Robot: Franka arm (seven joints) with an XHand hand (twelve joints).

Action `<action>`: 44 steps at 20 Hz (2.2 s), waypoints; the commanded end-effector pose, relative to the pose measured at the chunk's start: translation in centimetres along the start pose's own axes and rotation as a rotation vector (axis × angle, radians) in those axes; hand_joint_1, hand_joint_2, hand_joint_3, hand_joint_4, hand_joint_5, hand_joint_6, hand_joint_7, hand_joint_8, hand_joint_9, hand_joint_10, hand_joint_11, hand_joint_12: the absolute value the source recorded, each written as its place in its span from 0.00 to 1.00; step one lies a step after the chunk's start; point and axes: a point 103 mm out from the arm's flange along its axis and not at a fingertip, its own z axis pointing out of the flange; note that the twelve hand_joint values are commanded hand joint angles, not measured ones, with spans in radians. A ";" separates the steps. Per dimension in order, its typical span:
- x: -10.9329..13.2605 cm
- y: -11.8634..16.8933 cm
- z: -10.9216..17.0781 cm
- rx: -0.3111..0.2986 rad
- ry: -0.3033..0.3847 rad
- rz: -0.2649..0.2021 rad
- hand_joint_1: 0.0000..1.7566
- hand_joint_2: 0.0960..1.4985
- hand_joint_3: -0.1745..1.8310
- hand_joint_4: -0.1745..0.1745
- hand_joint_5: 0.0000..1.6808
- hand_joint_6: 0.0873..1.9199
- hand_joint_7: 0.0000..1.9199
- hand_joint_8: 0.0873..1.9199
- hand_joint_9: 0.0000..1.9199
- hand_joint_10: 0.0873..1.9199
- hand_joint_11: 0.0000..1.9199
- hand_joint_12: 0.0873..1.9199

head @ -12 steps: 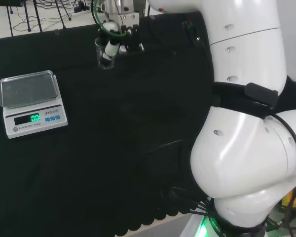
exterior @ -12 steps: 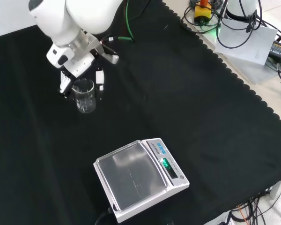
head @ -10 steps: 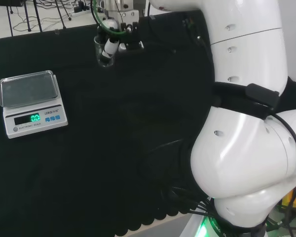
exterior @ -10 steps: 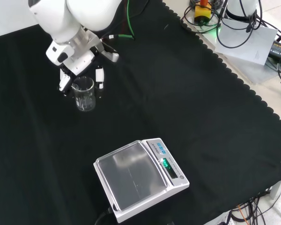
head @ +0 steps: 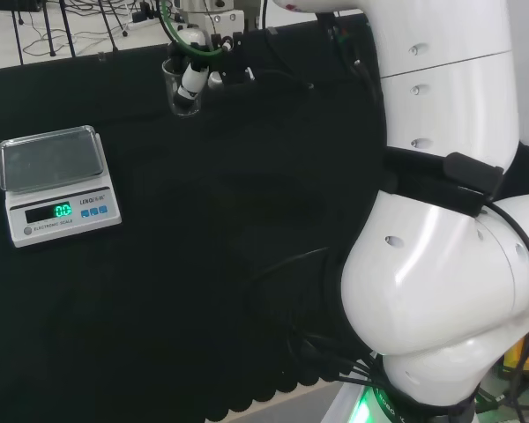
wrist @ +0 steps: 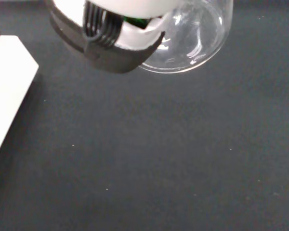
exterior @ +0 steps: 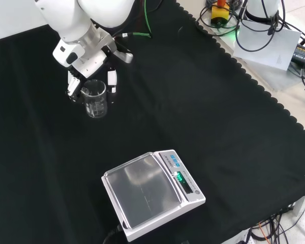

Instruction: Put the beaker on the electronic balance.

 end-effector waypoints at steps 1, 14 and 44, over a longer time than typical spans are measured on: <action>3.3 0.9 0.4 0.013 -0.006 -0.053 0.59 0.76 0.19 0.13 0.41 0.75 0.34 0.79 0.46 0.62 0.46 0.60; 15.6 2.2 1.6 0.042 -0.046 -0.263 0.60 0.75 0.20 0.10 0.43 0.74 0.35 0.79 0.47 0.61 0.46 0.60; 22.8 5.0 7.5 0.157 -0.063 -0.373 0.61 0.70 0.27 0.06 0.44 0.73 0.36 0.79 0.47 0.61 0.47 0.60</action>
